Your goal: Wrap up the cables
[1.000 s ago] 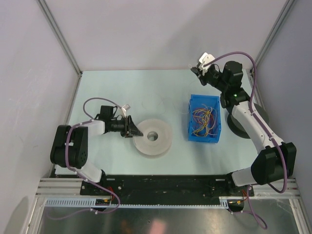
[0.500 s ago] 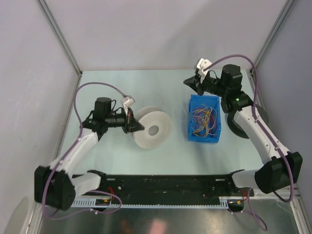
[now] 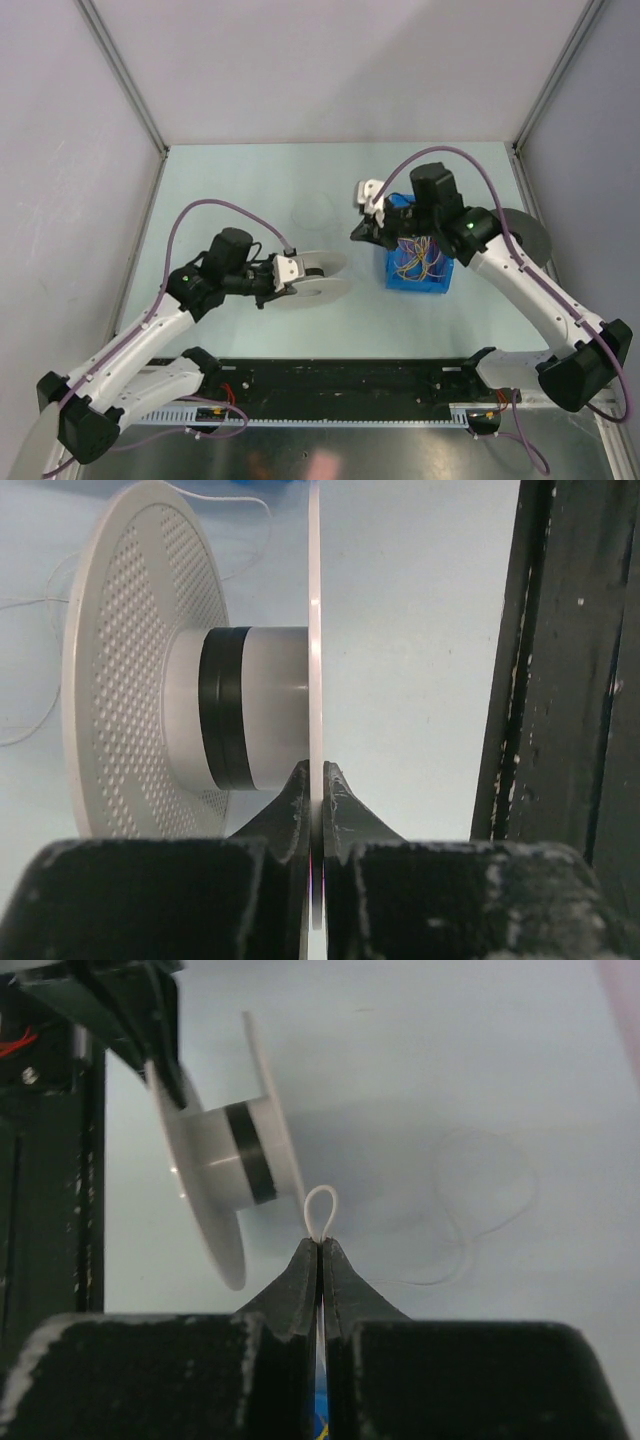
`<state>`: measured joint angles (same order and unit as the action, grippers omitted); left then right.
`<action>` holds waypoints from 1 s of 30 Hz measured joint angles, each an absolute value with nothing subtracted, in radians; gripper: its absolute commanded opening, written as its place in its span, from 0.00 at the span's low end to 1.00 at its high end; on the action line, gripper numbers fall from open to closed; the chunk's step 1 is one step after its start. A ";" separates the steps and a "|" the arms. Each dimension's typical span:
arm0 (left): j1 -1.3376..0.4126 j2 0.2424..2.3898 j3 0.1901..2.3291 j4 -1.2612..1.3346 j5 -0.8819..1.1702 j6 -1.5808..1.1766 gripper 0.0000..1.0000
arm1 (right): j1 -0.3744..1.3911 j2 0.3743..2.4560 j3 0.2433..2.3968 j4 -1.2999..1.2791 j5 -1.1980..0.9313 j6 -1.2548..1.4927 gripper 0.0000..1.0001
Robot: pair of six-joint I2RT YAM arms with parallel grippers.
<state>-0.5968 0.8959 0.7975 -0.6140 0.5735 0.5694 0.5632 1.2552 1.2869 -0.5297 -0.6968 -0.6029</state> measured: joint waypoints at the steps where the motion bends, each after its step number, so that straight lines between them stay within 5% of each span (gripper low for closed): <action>1: -0.607 0.897 0.793 -0.620 0.565 0.587 0.03 | 0.591 1.255 1.287 -0.551 -0.684 -0.614 0.00; 6: -0.627 0.896 0.774 -0.639 0.551 0.644 0.20 | 0.681 1.255 1.287 -0.633 -0.612 -0.656 0.00; 12: -0.635 0.849 0.768 -0.622 0.556 0.672 0.63 | 0.759 1.267 1.287 -0.645 -0.540 -0.625 0.00; 15: -0.637 0.827 0.768 -0.615 0.556 0.655 0.72 | 0.789 1.285 1.287 -0.631 -0.518 -0.598 0.00; 21: -0.604 0.745 0.813 -0.616 0.561 0.600 0.69 | 0.784 1.321 1.287 -0.587 -0.525 -0.587 0.00; 30: -0.246 0.806 0.867 -0.585 0.641 0.529 0.62 | 0.717 1.418 1.287 -0.496 -0.595 -0.611 0.00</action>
<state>-0.2459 0.8062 0.8673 -0.5854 0.6411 0.5289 0.7174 1.4181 1.2869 -0.4965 -0.5953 -0.6106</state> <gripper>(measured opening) 0.625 0.020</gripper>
